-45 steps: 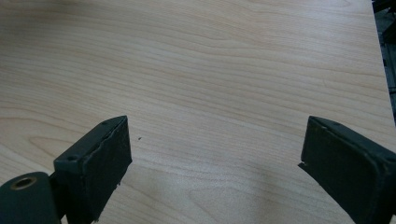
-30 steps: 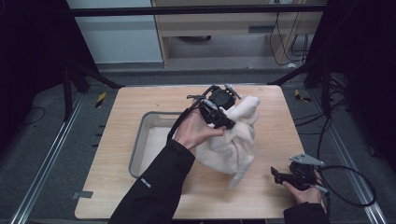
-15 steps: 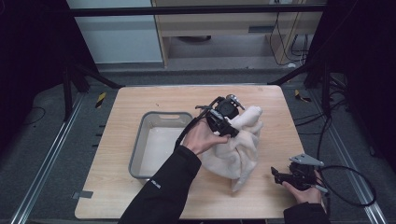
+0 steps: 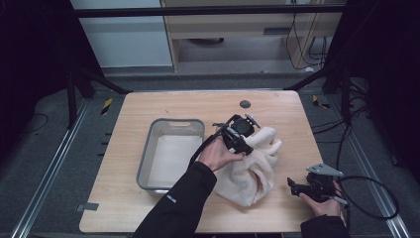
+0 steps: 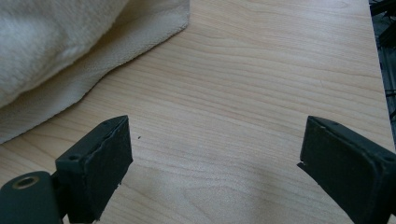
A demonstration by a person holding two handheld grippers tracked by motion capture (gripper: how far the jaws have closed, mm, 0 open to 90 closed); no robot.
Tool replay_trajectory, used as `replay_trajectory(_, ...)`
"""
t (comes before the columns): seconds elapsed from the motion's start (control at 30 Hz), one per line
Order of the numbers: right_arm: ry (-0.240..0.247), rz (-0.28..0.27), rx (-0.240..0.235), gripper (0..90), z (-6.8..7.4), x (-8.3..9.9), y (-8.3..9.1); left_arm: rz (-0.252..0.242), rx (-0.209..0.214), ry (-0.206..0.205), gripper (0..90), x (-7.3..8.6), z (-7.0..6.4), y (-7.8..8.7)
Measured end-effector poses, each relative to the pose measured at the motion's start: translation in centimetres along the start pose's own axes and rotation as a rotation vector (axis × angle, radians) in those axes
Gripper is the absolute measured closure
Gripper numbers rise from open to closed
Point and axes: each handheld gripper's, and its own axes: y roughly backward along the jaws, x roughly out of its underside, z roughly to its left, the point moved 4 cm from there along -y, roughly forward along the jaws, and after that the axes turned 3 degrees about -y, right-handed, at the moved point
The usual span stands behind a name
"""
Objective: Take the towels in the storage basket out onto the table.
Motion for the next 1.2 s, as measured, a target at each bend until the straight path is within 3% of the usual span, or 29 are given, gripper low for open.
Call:
replay_trajectory(0.23, -0.005, -0.001, -0.003, 9.0, 0.1, 0.0, 0.0, 0.005, 0.002, -0.001, 70.6, 0.6, -0.2, -1.0)
replay_trajectory(0.37, -0.005, -0.001, -0.002, 9.0, 0.1, 0.0, 0.0, -0.006, 0.004, -0.001, 61.2, 1.1, -0.2, -1.4)
replay_trajectory(0.53, -0.004, 0.0, -0.001, 9.0, 0.0, 0.0, 0.0, -0.057, -0.003, 0.002, 45.0, 1.5, 0.0, -0.6)
replay_trajectory(0.9, -0.027, -0.031, -0.002, 11.6, -0.1, -0.3, 0.7, -0.183, -0.061, 0.027, 29.3, 3.4, 1.4, 4.5)
replay_trajectory(1.2, -0.028, -0.061, -0.002, 19.8, -0.1, -0.4, 1.2, -0.308, -0.126, 0.09, 25.8, 8.2, 3.7, 9.4)
